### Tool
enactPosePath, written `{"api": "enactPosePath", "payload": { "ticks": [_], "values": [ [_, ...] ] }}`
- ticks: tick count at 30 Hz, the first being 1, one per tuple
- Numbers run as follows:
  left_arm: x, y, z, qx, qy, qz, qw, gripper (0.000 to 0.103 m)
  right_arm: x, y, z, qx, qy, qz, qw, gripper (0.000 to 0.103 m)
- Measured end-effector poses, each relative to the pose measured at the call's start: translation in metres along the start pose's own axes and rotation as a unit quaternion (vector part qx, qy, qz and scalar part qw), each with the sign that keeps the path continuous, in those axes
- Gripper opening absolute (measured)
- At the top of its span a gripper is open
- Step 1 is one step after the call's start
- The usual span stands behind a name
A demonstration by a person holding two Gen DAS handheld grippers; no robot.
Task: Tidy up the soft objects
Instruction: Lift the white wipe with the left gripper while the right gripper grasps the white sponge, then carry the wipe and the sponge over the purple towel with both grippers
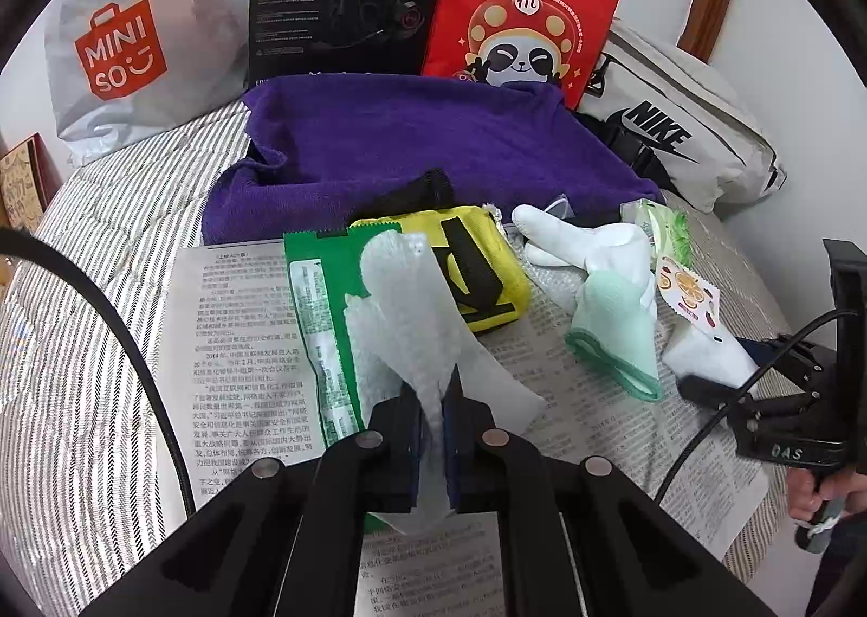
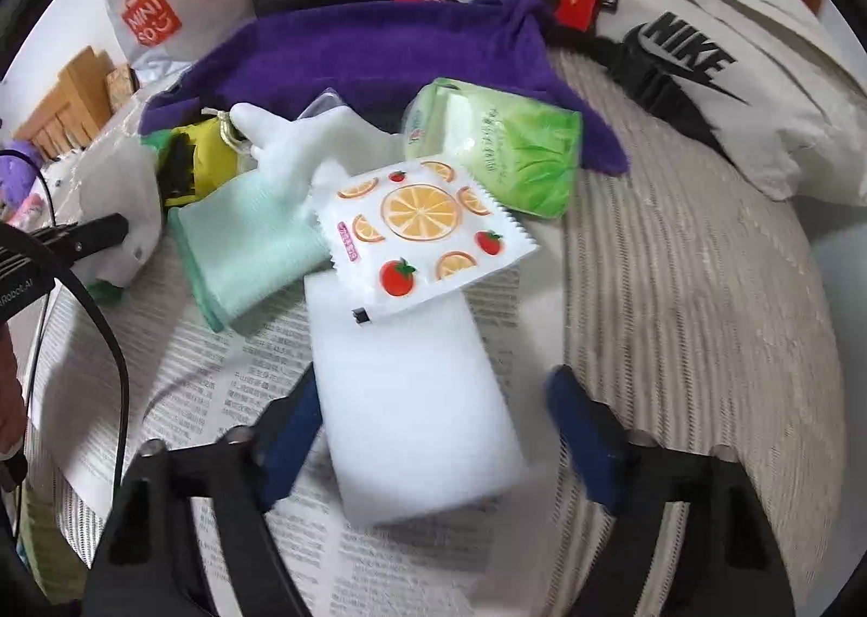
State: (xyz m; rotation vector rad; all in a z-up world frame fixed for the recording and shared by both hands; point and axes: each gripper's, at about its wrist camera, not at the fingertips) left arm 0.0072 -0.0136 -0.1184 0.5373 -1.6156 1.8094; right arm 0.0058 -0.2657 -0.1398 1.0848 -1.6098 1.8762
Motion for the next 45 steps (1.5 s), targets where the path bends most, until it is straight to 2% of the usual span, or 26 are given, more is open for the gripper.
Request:
{"api": "enactPosePath", "payload": {
  "ticks": [1,6,12,17,24,30,45],
  "values": [
    [0.0,-0.001,-0.001,0.001,-0.002,0.0,1.0,0.007,0.001,0.0,0.0,-0.003,-0.008,0.01,1.0,0.052],
    [0.003,-0.006,-0.002,0.005,-0.006,-0.003,1.0,0.007,0.017,-0.001,-0.005,0.011,-0.028,0.027,0.999,0.053],
    [0.013,-0.011,-0.001,0.002,-0.005,0.004,1.0,0.007,0.045,0.0,-0.008,-0.005,-0.076,0.033,0.997,0.053],
    [0.03,-0.015,-0.002,0.001,-0.009,0.017,0.9998,0.007,0.067,-0.002,-0.022,0.004,-0.09,0.054,0.994,0.053],
    [0.051,-0.025,-0.012,0.014,-0.019,0.032,0.9992,0.007,0.087,-0.014,-0.025,-0.002,-0.067,0.087,0.994,0.053],
    [0.061,-0.041,-0.023,0.027,-0.031,0.044,0.9982,0.007,0.084,-0.035,-0.021,-0.018,-0.048,0.106,0.993,0.053],
    [0.039,-0.088,-0.046,0.036,-0.026,0.045,0.998,0.007,0.058,-0.093,-0.008,-0.037,-0.033,0.113,0.992,0.052]
  ]
}}
Point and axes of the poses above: each gripper's, at about its wrist camera, not at the fingertips, and x roughly against the way its jaws point, z to its right, y to its underside, and after that the axes turned 9 degrees about z, right-handed
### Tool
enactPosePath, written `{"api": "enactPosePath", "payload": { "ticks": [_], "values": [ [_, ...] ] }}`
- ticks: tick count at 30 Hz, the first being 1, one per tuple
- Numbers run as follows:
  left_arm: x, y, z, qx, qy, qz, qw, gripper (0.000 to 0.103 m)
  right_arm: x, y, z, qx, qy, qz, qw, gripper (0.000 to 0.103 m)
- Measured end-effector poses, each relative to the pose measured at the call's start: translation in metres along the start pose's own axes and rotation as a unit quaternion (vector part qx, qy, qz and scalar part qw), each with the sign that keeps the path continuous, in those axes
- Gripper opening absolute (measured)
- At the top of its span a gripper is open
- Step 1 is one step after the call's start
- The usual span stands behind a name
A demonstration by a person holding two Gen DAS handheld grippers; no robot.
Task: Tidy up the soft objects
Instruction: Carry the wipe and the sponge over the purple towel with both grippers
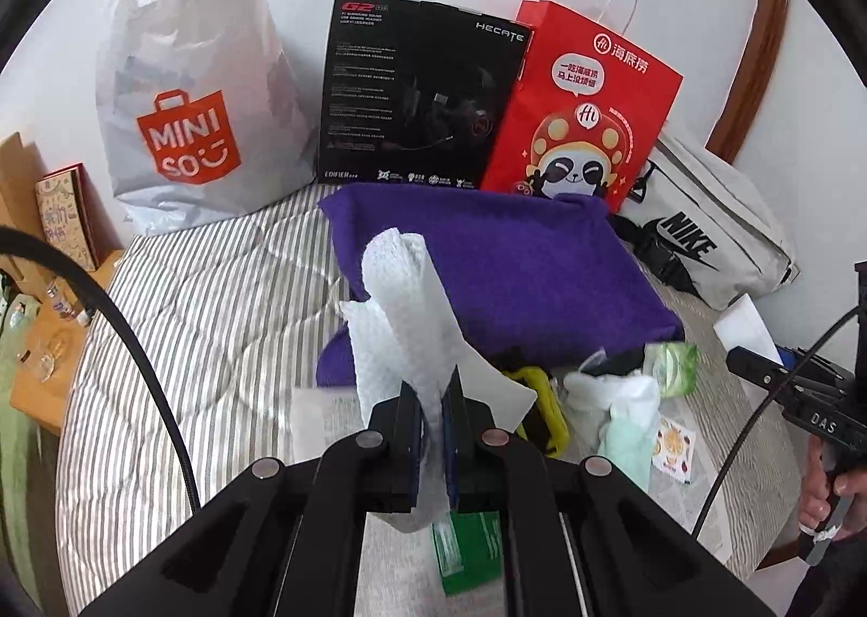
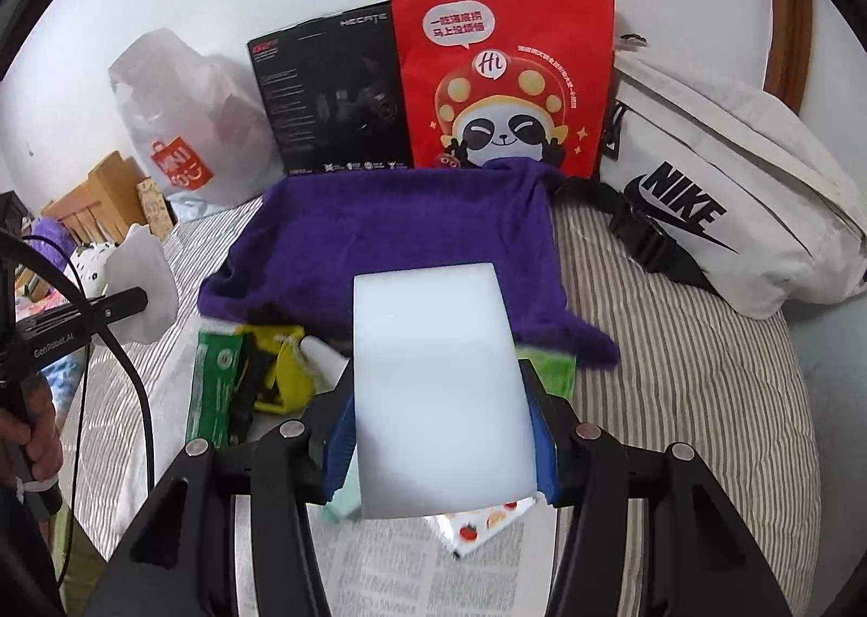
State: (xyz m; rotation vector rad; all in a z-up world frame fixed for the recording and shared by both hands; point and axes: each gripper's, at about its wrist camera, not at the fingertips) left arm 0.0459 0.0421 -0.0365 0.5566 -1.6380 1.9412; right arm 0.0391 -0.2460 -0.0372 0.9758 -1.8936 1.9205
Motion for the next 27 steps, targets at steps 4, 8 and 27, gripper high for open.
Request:
{"api": "enactPosePath", "payload": {
  "ticks": [4,8,27],
  "values": [
    [-0.014,-0.011,-0.006,0.003,0.001,-0.003,1.0,0.007,-0.014,-0.012,0.007,-0.015,0.003,-0.003,1.0,0.053],
    [-0.029,-0.022,-0.012,0.006,0.0,-0.006,1.0,0.007,-0.032,-0.027,0.014,-0.018,0.012,-0.005,1.0,0.053],
    [-0.108,-0.055,-0.022,0.001,0.014,-0.035,0.9993,0.007,-0.18,-0.087,0.03,-0.016,0.055,-0.035,0.998,0.053]
  ]
}}
Point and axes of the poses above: each gripper's, at about its wrist camera, not at the fingertips, and x roughly against the way its jaws point, z to its right, y to its underside, and after that the axes turned 9 degrees about z, right-handed
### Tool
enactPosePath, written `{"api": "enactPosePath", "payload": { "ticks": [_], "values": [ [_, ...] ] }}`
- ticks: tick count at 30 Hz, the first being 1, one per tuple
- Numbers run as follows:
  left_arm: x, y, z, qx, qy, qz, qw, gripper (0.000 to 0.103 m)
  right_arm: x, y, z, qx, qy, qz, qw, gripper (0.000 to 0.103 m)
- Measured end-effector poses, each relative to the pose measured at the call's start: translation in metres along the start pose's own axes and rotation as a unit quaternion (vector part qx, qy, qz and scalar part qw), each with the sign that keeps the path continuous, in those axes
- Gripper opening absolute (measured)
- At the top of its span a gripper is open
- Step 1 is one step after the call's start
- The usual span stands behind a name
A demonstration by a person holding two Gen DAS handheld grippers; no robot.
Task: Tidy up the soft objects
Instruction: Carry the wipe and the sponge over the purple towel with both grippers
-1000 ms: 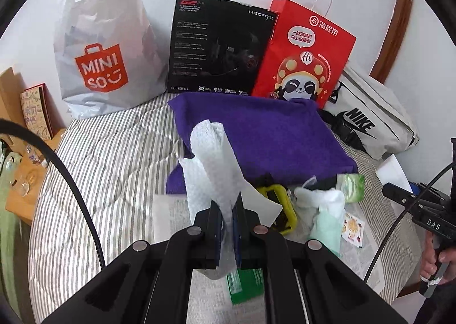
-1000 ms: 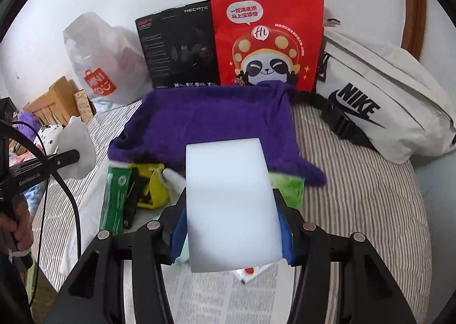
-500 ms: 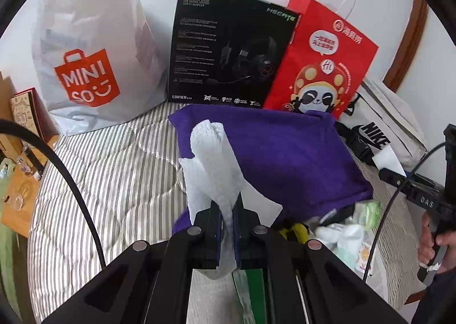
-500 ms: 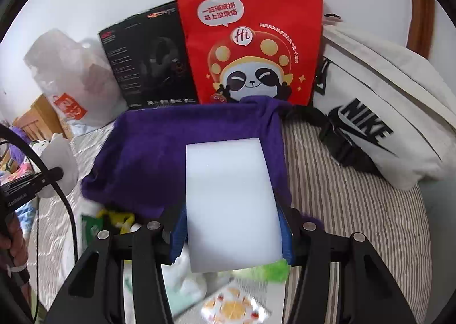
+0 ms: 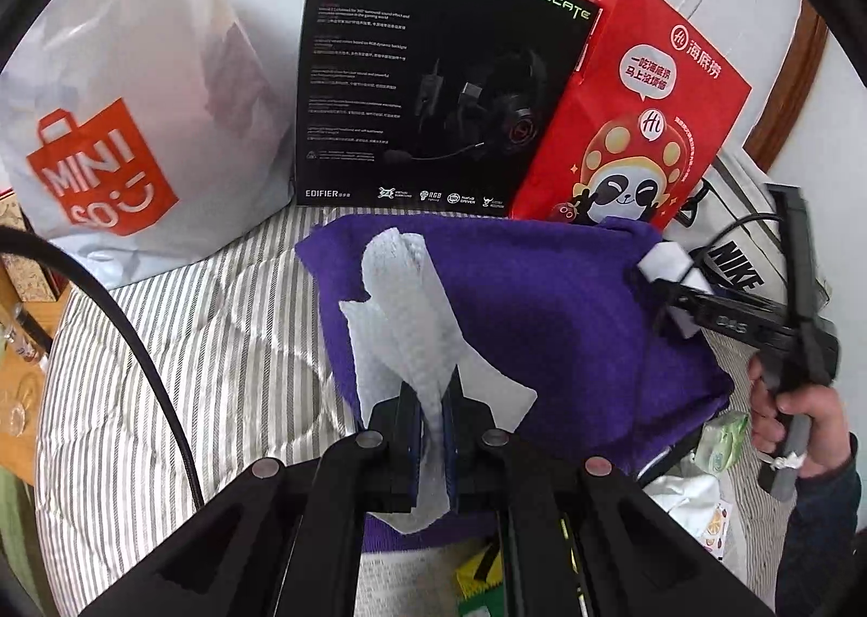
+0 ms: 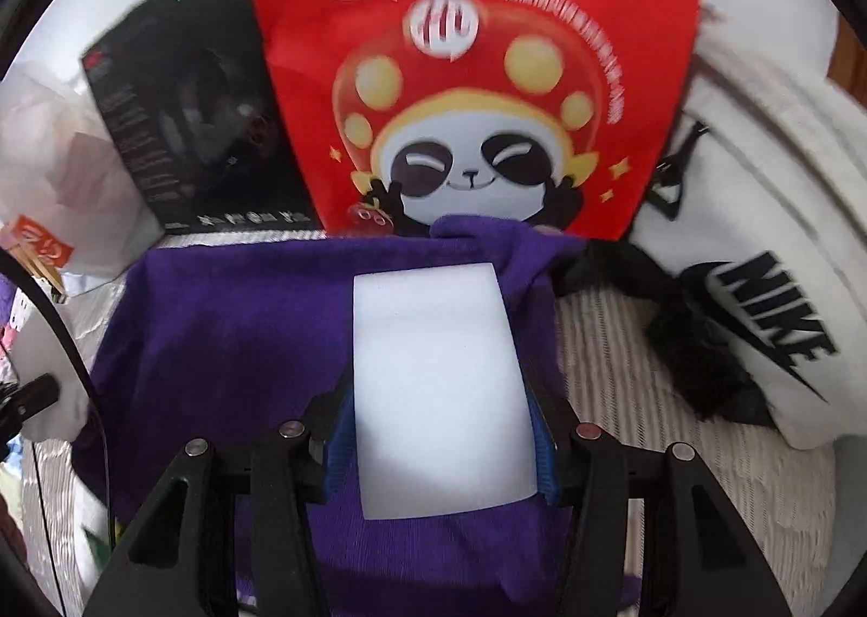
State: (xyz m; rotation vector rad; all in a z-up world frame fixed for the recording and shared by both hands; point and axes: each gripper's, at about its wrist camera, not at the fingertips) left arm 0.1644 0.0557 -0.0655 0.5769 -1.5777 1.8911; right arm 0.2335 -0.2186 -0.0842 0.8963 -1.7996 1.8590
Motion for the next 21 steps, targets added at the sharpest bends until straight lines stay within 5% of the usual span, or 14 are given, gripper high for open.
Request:
{"api": "enactPosePath", "payload": {
  "ticks": [9,21],
  "values": [
    [-0.027,-0.005,-0.001,0.0,0.014,-0.017,0.9998,0.007,-0.051,-0.004,0.005,-0.008,0.01,-0.048,0.999,0.053],
    [-0.055,-0.01,-0.001,-0.004,0.028,-0.041,0.9988,0.007,-0.071,-0.002,0.005,0.015,0.008,-0.084,0.996,0.056]
  ]
}}
Point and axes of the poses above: each gripper's, at about its wrist camera, not at the fingertips, and x roughly against the way its jaws point, z to its right, y to its underside, and after that the axes turned 9 degrees about z, right-handed
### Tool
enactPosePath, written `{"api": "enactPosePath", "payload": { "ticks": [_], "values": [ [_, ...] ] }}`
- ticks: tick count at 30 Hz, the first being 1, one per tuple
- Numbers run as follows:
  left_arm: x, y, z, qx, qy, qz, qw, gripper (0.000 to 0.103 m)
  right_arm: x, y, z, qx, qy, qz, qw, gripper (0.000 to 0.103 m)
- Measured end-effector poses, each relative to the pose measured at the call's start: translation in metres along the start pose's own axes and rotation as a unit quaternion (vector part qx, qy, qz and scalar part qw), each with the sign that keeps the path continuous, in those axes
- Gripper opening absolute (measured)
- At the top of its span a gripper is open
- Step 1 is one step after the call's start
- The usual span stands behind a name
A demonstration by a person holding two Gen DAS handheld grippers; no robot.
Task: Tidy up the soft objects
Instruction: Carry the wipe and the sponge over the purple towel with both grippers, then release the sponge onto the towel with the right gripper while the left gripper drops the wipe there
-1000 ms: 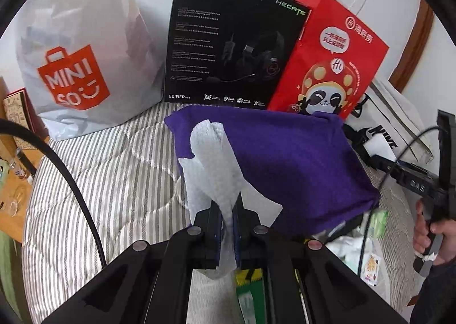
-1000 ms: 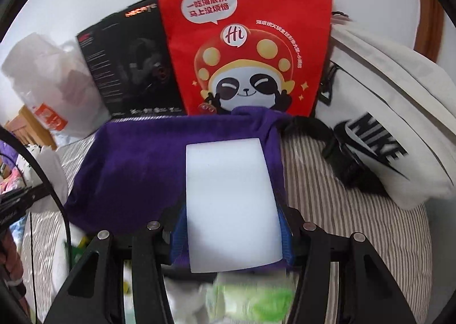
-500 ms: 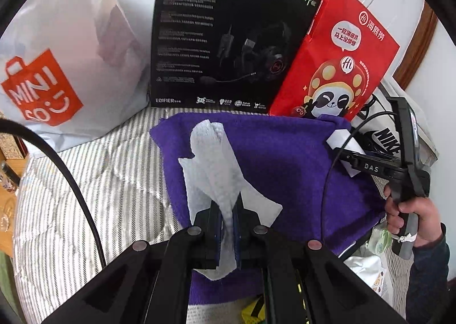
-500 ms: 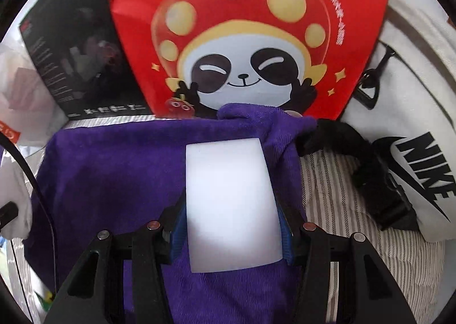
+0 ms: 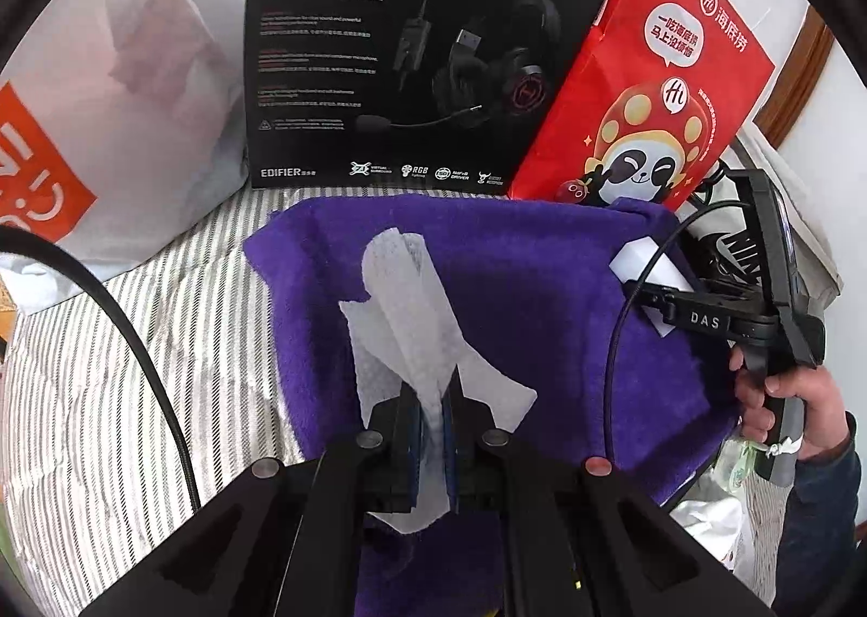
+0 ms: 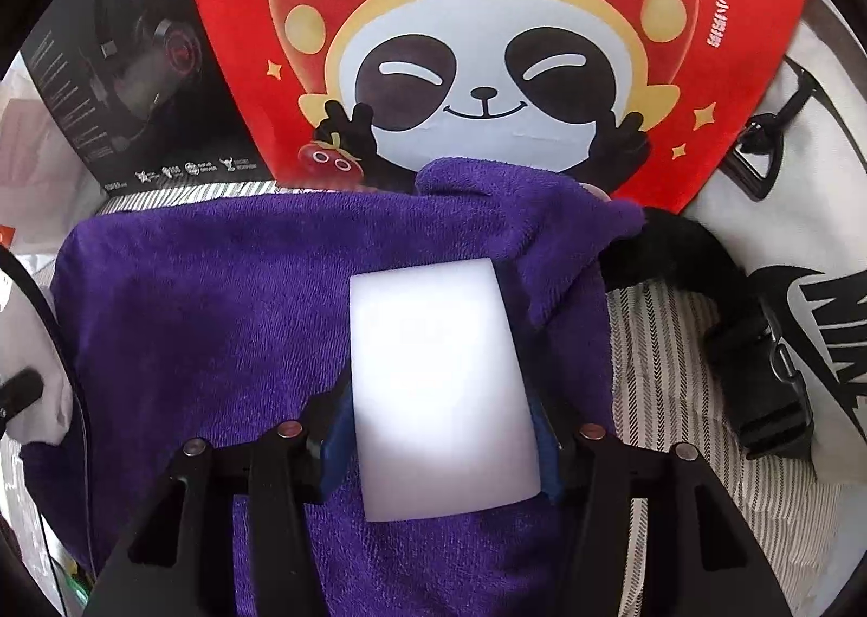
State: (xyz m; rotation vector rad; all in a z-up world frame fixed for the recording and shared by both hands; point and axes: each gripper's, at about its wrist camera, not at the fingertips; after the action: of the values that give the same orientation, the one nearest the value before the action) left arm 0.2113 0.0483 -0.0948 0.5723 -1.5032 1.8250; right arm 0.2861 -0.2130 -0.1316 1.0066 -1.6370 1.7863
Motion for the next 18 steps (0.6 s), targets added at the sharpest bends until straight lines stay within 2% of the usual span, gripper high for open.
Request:
{"api": "enactPosePath", "payload": {
  "ticks": [9,13,18],
  "values": [
    [-0.03,-0.012,0.002,0.005,0.018,-0.022,0.9996,0.007,0.004,0.0,0.004,0.019,-0.021,-0.015,0.999,0.067],
    [-0.046,-0.011,0.001,0.0,0.0,-0.035,0.9994,0.007,0.017,0.004,-0.008,0.043,-0.012,-0.002,0.999,0.084],
    [-0.053,-0.007,0.003,-0.008,-0.013,-0.037,0.9992,0.007,0.04,0.008,-0.008,0.041,-0.003,0.027,0.999,0.084]
  ]
}}
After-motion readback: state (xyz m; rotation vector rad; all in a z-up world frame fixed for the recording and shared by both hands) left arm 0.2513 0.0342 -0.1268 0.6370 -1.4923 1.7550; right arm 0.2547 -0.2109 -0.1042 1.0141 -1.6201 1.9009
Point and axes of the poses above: each gripper's, at about its wrist camera, not at the fingertips, and x roughly against the way its jaws point, z to its right, y to its underside, and after that the axes turned 9 degrees about z, right-handed
